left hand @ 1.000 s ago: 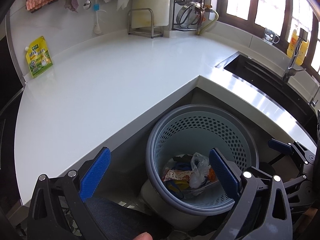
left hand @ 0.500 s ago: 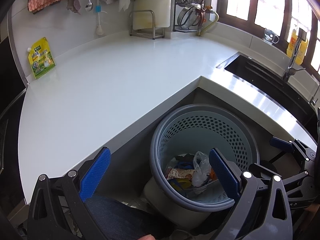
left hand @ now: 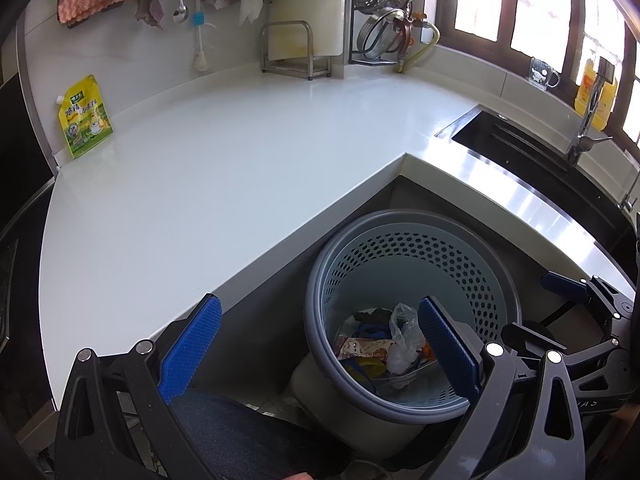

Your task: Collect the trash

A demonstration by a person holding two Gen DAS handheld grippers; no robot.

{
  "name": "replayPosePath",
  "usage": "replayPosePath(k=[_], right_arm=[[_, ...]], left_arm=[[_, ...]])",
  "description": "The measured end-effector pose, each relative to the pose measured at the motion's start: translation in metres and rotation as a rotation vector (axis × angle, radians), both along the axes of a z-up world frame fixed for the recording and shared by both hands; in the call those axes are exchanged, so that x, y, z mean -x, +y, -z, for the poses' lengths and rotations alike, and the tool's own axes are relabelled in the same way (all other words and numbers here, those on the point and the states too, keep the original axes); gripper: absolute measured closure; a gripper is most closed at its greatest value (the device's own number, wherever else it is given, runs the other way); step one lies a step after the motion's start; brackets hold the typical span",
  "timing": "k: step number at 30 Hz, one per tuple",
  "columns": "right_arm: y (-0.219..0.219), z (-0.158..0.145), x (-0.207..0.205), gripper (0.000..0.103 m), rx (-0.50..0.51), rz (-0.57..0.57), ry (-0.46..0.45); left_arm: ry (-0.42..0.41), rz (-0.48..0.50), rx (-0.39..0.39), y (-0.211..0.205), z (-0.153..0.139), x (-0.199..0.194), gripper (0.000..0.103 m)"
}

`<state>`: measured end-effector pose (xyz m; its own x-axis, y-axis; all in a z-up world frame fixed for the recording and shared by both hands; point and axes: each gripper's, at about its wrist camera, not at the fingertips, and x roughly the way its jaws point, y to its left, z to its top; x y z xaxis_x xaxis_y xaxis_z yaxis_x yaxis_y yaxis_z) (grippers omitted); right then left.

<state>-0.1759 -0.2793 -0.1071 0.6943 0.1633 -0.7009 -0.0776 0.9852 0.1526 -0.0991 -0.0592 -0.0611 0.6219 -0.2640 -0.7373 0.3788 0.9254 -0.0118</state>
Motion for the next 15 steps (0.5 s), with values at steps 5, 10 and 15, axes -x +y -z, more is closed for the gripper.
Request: replayPosePath(k=[5,10,15], right_arm=[[0.0005,0.0003,-0.0001,0.009,-0.001,-0.003,0.004],[0.0001,0.0002,0.0000,0.009,-0.001,0.003,0.005],[-0.0005,-0.0005,0.0013,0.009,-0.004,0.004,0.000]], left_arm=[[-0.003,-0.001,0.000,0.0004,-0.0009,0.0003,0.006],[-0.002,0.002,-0.001,0.0008,-0.0007,0.0018,0.006],[-0.007,0.006,-0.003,0.0016,-0.0011,0.0031,0.006]])
